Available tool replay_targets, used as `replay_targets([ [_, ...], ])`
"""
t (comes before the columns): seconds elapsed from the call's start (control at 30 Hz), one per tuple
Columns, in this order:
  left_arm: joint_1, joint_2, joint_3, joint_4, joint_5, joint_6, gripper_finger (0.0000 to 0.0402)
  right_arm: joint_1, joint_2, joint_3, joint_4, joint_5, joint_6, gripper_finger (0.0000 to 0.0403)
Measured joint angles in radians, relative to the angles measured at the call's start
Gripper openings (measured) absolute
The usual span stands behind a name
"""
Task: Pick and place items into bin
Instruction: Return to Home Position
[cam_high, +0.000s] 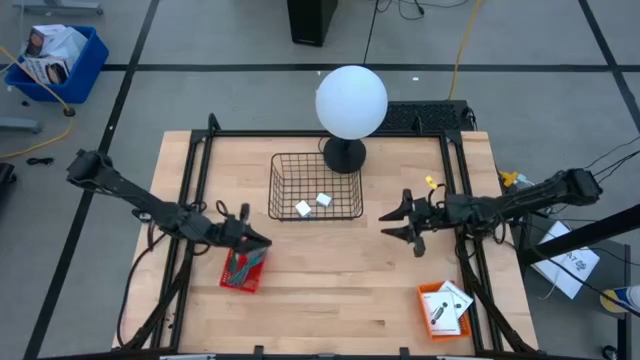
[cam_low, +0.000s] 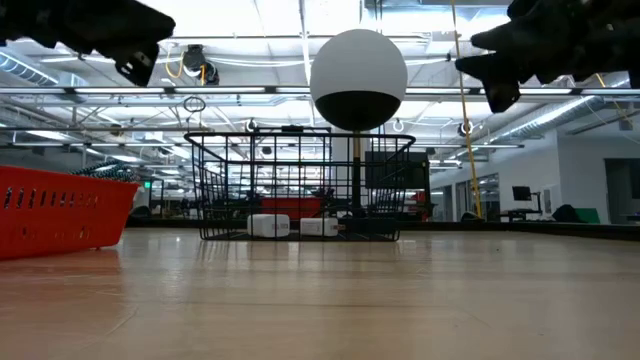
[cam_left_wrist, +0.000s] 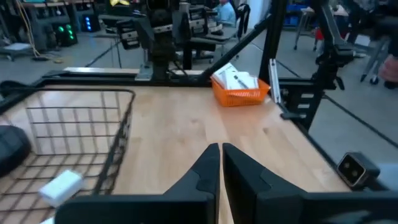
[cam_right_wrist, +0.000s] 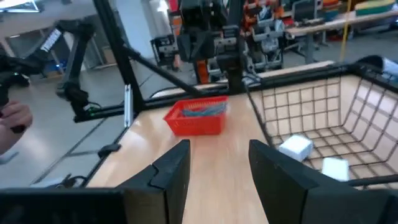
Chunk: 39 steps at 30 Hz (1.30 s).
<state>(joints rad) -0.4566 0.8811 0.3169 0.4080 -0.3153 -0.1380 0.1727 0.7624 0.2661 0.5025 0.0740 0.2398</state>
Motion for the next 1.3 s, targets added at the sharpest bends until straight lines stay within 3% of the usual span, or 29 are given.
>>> replay_targets([
  [0.27,0.002,-0.29,-0.048,-0.221,-0.042,0.029,0.0024,-0.06,-0.212,-0.001,-0.243,0.0,-0.044,0.0155],
  [0.63,0.003,-0.551,-0.05,-0.409,-0.063,0.1,0.0024,-0.127,-0.452,-0.053,-0.313,-0.007,-0.122,0.0155],
  [0.97,0.099,-0.734,-0.201,-0.418,0.054,0.075,0.0024,-0.254,-0.619,-0.095,-0.414,-0.185,-0.102,0.0155],
  [1.2,0.123,-0.848,-0.213,-0.519,0.089,0.099,0.0024,-0.334,-0.664,-0.1,-0.49,-0.282,-0.123,0.0155],
  [1.3,0.124,-0.88,-0.213,-0.558,0.084,0.122,0.0024,-0.361,-0.672,-0.16,-0.434,-0.291,-0.124,0.0155],
])
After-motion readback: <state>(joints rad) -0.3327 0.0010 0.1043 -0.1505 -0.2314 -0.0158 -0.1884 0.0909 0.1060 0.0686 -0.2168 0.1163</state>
